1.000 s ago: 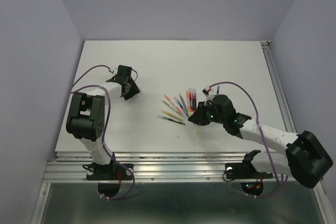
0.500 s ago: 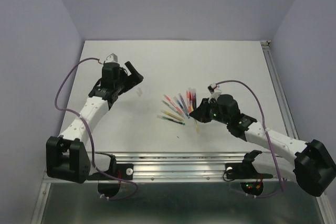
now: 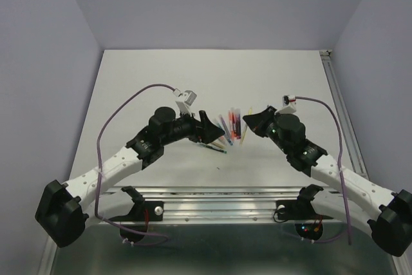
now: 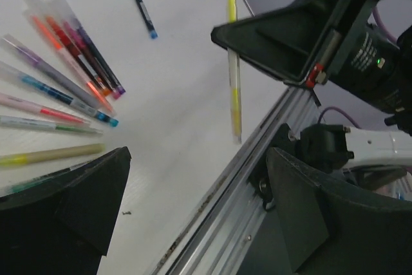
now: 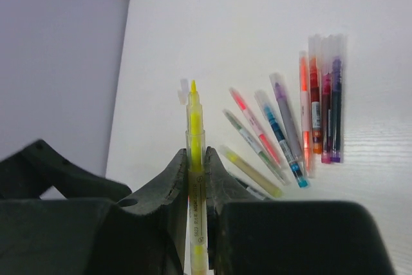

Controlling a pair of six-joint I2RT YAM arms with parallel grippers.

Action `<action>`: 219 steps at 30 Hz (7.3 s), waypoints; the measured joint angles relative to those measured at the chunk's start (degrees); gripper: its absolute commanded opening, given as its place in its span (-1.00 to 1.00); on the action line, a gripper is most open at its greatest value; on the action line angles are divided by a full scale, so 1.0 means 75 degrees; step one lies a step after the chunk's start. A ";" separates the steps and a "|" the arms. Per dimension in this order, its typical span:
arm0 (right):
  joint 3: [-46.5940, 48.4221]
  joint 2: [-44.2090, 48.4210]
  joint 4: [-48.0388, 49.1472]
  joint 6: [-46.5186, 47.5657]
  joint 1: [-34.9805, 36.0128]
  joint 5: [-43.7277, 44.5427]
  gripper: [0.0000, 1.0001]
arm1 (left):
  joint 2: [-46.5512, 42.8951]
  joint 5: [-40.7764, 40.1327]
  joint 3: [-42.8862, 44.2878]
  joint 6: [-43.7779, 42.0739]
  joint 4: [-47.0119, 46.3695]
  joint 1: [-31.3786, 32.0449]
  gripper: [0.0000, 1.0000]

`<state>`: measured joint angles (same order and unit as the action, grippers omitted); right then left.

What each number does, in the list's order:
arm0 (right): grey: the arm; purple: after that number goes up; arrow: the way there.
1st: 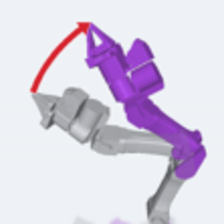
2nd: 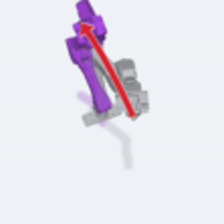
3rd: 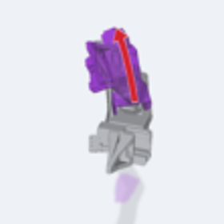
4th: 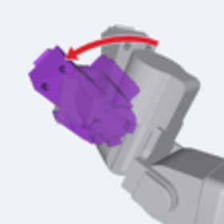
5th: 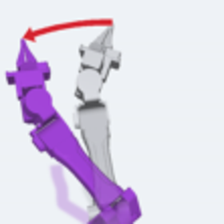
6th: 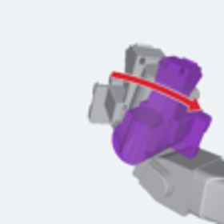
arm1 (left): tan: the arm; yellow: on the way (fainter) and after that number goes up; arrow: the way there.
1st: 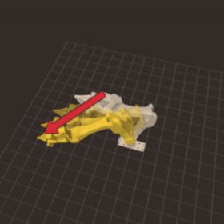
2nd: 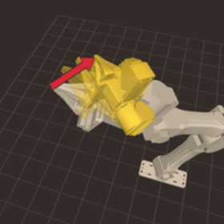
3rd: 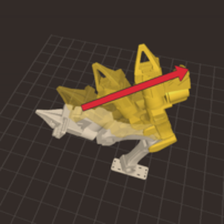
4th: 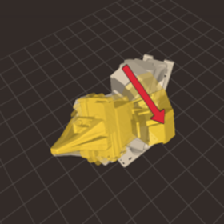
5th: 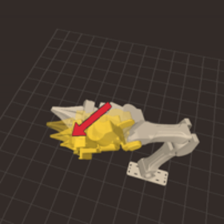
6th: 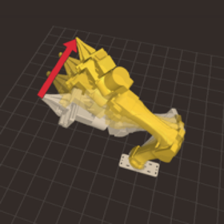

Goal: Open the pen caps

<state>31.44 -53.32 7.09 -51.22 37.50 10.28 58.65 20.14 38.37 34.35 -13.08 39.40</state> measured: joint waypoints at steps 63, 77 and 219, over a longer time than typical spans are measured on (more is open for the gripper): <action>0.1428 -0.1539 0.0090 0.0291 -0.0356 0.2815 -0.99 | 0.1384 -0.0262 -0.0804 0.0568 -0.1789 0.2060 -1.00; 0.1580 -0.1635 0.0373 0.0557 -0.1291 0.1617 -0.99 | 0.0679 -0.0883 -0.0729 0.0618 -0.0656 0.2229 0.98; 0.1443 -0.0906 -0.1664 0.3375 -0.2439 0.0219 1.00 | 0.5659 -0.3882 0.2876 -0.0140 0.3133 -0.2270 -0.82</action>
<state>42.26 -60.12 -5.39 -25.91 19.20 11.92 101.10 -8.97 59.94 33.30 10.41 22.37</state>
